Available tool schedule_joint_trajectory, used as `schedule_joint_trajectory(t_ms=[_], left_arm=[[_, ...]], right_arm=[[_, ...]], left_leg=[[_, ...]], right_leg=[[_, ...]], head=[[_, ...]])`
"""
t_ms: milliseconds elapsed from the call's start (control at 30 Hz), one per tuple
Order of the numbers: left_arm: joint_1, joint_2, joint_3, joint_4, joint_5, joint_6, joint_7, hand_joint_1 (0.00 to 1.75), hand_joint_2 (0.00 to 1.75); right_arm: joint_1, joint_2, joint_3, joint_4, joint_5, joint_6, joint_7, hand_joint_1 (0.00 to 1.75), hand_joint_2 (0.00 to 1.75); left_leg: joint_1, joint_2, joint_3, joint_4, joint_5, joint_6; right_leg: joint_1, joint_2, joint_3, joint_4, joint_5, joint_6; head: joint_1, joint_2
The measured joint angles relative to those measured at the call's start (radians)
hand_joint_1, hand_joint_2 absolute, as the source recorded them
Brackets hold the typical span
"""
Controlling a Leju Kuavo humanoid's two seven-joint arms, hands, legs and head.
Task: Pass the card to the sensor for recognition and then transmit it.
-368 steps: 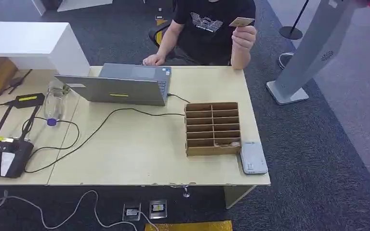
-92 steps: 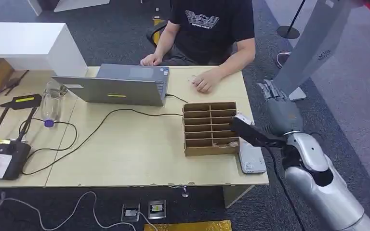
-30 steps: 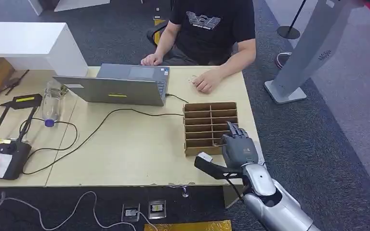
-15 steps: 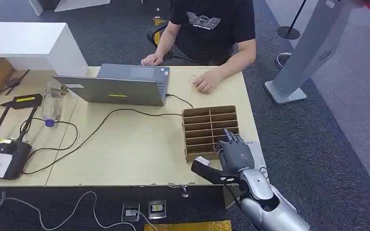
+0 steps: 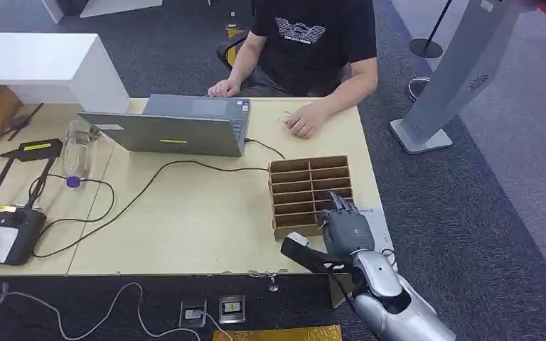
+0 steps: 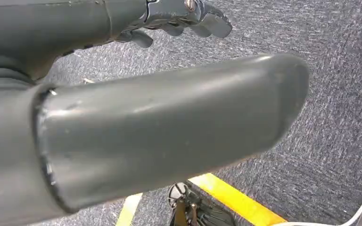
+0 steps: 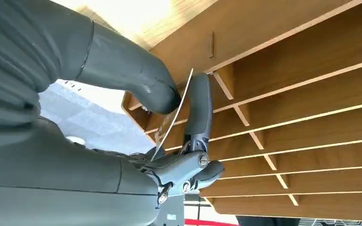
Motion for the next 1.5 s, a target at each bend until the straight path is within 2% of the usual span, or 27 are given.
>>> schedule_joint_trajectory(t_ms=[67,167,267,300,467,667,833,1067,1233,1500], left_arm=[[0.0,0.0,0.0,0.0,0.001,0.002,0.0,0.0,0.0],[0.0,-0.002,0.0,0.0,0.003,0.009,0.0,0.0,0.0],[0.0,-0.005,0.0,0.0,0.003,0.009,0.0,0.0,0.0],[0.0,-0.006,0.0,0.0,0.003,0.008,0.0,0.0,0.0],[0.0,-0.005,0.0,0.0,-0.001,-0.001,-0.005,0.0,0.0],[0.0,-0.005,0.0,0.0,-0.003,-0.01,-0.025,0.0,0.0],[0.001,-0.003,0.0,0.0,-0.016,-0.012,-0.033,0.0,0.0],[0.002,0.001,0.0,0.0,-0.018,-0.019,-0.045,0.0,0.0],[0.001,0.001,0.0,0.0,-0.021,-0.023,-0.045,0.0,0.0],[0.001,0.001,0.0,0.0,-0.026,-0.027,-0.047,0.0,0.0]], right_arm=[[0.002,0.001,0.001,0.0,0.0,-0.01,-0.012,1.75,1.75],[-0.017,-0.003,0.005,0.028,-0.022,-0.024,-0.096,1.75,1.75],[-0.032,-0.008,0.011,0.052,-0.027,-0.038,-0.119,1.75,1.75],[-0.033,-0.008,0.011,0.057,-0.024,-0.048,-0.118,1.75,1.75],[-0.022,-0.006,0.014,0.061,0.039,-0.119,-0.031,1.75,1.75],[-0.024,-0.015,-0.006,-0.006,0.078,-0.12,-0.022,1.75,1.75],[-0.057,-0.033,-0.066,-0.131,0.099,-0.042,-0.046,1.75,1.75],[-0.106,-0.048,-0.149,-0.306,0.138,0.024,-0.09,1.75,1.75],[-0.117,-0.049,-0.188,-0.396,0.148,0.04,-0.098,1.75,1.75],[-0.118,-0.049,-0.222,-0.439,0.157,0.043,-0.103,1.75,1.75]], left_leg=[[0.0,0.0,0.0,0.0,0.0,0.0],[0.0,0.001,0.0,0.0,0.0,0.0],[0.0,0.001,0.0,0.0,0.0,0.0],[0.0,0.001,0.0,0.0,0.0,0.0],[0.0,0.001,0.0,0.0,0.0,0.0],[0.0,0.001,0.0,0.0,0.0,0.0],[0.0,0.001,0.0,0.0,0.0,0.0],[0.0,0.001,0.0,0.0,0.0,0.0],[0.0,0.001,0.0,0.0,0.0,0.0],[0.0,0.001,0.0,0.0,0.0,0.0]], right_leg=[[0.0,0.0,0.0,0.0,0.0,0.0],[0.0,0.001,0.0,0.0,0.0,0.0],[0.0,0.0,0.0,0.0,0.0,0.0],[0.0,0.0,0.0,0.0,0.0,0.0],[0.0,0.0,0.0,0.0,0.0,0.0],[0.0,0.0,0.0,0.0,0.0,0.0],[0.0,0.0,0.0,0.0,0.0,0.0],[0.0,0.0,0.0,0.0,0.0,0.0],[0.0,0.001,0.0,0.0,0.0,0.0],[0.0,0.0,0.0,0.0,0.0,0.0]], head=[[0.0,0.0],[0.0,0.0],[0.0,0.0],[0.0,0.0],[0.0,0.0],[0.0,0.0],[0.0,0.0],[0.0,0.0],[0.0,0.0],[0.0,0.0]])
